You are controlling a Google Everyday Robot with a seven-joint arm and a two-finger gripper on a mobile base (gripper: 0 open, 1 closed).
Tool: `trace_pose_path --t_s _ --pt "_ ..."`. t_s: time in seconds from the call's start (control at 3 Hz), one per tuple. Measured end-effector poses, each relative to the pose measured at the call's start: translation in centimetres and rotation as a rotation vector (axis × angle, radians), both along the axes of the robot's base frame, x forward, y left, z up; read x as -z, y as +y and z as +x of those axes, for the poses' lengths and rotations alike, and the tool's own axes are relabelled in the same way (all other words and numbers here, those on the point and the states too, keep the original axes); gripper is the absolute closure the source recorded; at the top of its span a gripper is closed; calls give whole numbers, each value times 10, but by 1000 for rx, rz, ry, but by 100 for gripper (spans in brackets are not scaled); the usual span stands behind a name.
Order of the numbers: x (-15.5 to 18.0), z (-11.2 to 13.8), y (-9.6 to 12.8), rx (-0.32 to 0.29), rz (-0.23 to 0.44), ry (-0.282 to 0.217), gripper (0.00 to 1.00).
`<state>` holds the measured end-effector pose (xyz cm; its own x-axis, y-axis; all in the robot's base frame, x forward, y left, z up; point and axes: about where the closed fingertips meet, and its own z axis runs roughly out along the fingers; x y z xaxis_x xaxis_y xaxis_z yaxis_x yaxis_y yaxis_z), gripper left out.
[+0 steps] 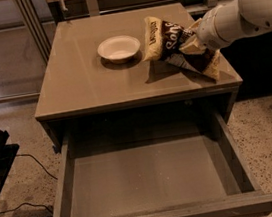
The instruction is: Pick brown chip bag from top drawer and place on counter
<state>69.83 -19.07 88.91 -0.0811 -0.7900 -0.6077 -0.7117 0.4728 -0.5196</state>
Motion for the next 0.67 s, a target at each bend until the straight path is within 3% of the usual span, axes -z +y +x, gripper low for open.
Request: trace_pose_path --t_s 0.33,0.67 --pt "0 0 0 0 0 0 12" --pt "0 0 0 0 0 0 0"
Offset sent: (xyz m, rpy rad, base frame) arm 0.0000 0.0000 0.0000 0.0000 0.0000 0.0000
